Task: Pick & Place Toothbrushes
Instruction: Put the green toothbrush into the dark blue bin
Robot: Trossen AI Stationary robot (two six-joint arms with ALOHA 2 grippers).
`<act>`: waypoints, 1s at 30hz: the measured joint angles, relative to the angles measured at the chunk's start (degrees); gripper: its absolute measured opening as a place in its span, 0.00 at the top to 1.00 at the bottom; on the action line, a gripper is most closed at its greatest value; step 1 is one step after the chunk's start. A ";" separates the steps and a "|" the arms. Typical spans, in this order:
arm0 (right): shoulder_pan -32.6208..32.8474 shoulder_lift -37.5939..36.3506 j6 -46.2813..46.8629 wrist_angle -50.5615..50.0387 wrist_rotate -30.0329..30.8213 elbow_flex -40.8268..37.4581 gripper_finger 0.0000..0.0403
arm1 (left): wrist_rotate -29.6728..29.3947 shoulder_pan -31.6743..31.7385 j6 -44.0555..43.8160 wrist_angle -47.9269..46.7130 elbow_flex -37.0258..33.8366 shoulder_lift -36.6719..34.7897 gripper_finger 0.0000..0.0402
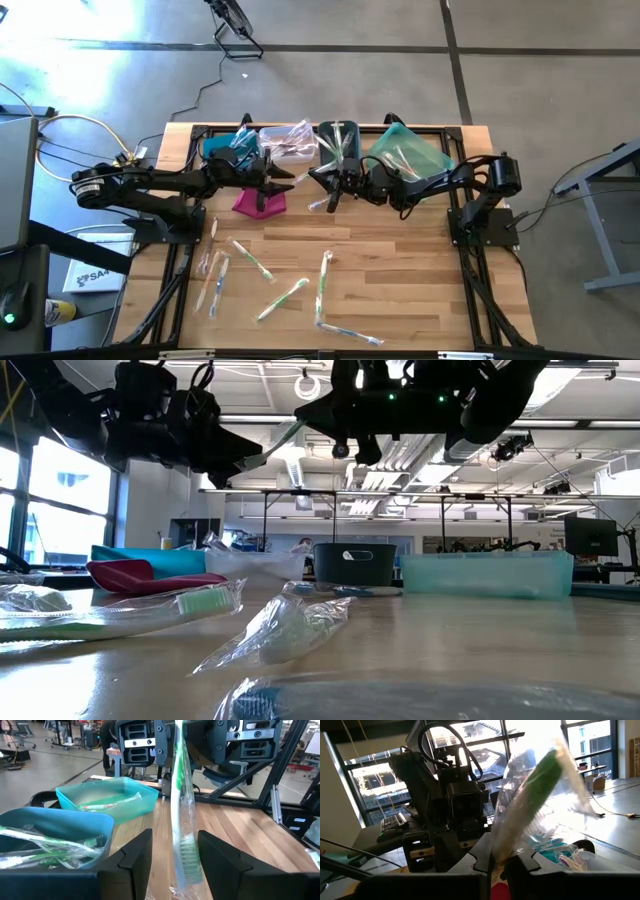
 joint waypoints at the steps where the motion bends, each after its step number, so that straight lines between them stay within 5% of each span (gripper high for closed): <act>1: 0.00 0.00 0.00 0.01 0.00 0.00 0.95 | 0.00 0.00 -0.19 0.01 0.00 0.00 0.61; 14: 0.00 0.00 0.00 -0.07 0.26 0.00 0.95 | 0.21 0.84 2.58 -1.54 0.02 -2.09 0.61; 30: -0.07 -0.04 -0.35 -3.39 4.63 0.07 0.95 | 0.22 6.01 5.54 -22.81 0.02 -16.90 0.61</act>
